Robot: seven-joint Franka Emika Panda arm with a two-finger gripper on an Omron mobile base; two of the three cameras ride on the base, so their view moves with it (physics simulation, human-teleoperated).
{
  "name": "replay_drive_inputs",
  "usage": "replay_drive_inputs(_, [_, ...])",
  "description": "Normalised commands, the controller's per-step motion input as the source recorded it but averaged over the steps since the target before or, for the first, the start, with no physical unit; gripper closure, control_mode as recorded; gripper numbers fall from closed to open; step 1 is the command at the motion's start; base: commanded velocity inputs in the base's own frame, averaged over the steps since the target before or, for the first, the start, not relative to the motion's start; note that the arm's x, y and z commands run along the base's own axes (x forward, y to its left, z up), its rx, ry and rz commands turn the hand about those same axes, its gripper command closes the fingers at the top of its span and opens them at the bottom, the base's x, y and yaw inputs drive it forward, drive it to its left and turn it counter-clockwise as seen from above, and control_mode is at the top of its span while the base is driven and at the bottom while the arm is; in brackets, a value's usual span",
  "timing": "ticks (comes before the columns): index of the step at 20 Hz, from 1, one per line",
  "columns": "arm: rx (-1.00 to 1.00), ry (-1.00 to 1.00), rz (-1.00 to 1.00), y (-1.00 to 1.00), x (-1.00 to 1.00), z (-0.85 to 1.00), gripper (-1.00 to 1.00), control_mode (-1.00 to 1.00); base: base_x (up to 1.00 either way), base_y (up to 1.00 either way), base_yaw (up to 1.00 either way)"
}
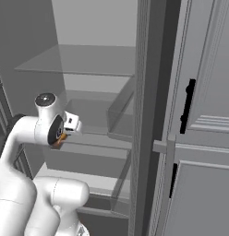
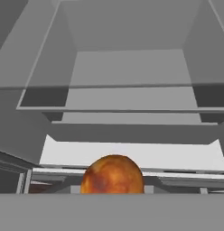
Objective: Place one lemon and one chicken drumstick in each tupperware on the nearby counter, to pack two identical lunches.
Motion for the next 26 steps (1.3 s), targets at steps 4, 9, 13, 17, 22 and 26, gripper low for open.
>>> replay_drive_inputs(4, [-0.05,0.02,0.00,-0.12,-0.89,0.78,1.00,-1.00,0.00,0.00,0.00])
replay_drive_inputs(9, [-0.06,0.05,-0.01,-0.20,-0.83,0.63,1.00,-1.00,0.00,0.00,0.00])
replay_drive_inputs(13, [-0.01,0.01,0.00,-0.26,-0.73,0.42,1.00,-1.00,0.00,0.00,0.00])
replay_drive_inputs(17, [-0.06,0.05,0.00,-0.02,-0.28,0.01,1.00,-1.00,0.00,0.00,0.00])
replay_drive_inputs(22, [-0.04,0.17,0.00,0.00,-0.27,0.31,1.00,-1.00,0.00,0.00,0.00])
replay_drive_inputs(26, [0.08,0.01,0.00,-0.09,-0.63,0.18,1.00,-1.00,0.00,0.00,0.00])
